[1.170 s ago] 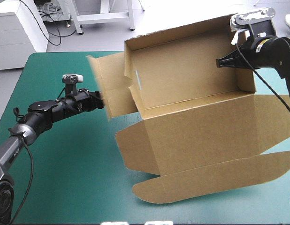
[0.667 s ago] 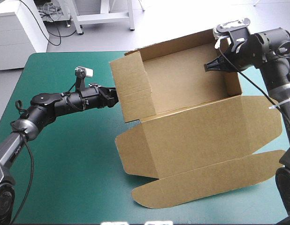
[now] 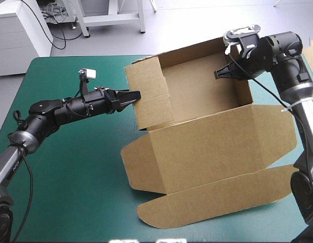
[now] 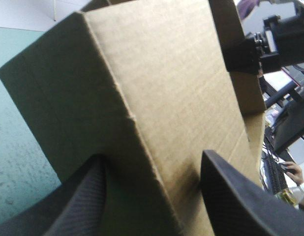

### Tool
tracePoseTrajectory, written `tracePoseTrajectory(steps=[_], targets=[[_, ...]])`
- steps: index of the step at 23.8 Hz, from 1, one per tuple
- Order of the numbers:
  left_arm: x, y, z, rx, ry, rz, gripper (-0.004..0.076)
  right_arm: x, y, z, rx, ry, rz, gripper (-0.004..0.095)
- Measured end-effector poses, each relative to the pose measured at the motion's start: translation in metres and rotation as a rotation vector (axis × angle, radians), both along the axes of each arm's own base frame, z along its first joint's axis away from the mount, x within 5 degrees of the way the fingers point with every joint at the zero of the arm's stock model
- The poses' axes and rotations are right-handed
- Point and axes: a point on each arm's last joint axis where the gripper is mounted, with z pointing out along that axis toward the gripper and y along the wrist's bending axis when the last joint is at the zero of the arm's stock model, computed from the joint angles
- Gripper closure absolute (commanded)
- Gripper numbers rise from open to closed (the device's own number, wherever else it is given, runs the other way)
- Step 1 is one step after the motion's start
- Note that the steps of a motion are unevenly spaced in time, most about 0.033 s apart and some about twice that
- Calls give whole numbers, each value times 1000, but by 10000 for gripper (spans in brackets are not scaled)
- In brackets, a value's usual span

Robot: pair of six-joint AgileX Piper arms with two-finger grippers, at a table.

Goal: Fold the box

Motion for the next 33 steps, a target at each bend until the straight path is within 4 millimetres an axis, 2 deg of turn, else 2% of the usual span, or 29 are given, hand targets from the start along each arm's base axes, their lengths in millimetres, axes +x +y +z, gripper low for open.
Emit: tracePoseTrajectory(steps=[11,13,14,15,16,18,21,24,27,33], targets=[[12,-9,15,333,75,189,337,-9,54,3,-37,-82,92,922],[12,-10,19,402,126,237,468,-12,65,4,-29,-96,107,923],[12,-10,19,430,140,252,593,-13,69,4,-26,-95,111,923],[11,-10,20,490,156,281,645,-14,73,3,-15,-90,110,924],[10,-10,20,517,157,290,730,-14,74,2,-8,-83,111,924],[9,-13,21,607,145,327,732,-13,76,-3,13,-49,85,923],[12,-28,22,728,190,362,732,-5,81,-22,4,47,54,924],[28,-43,3,891,291,353,732,14,90,-55,-19,140,38,924],[47,-51,-15,945,360,346,732,30,95,-83,-41,204,26,924],[66,-61,-45,980,423,328,732,55,88,-124,-42,306,2,926]])
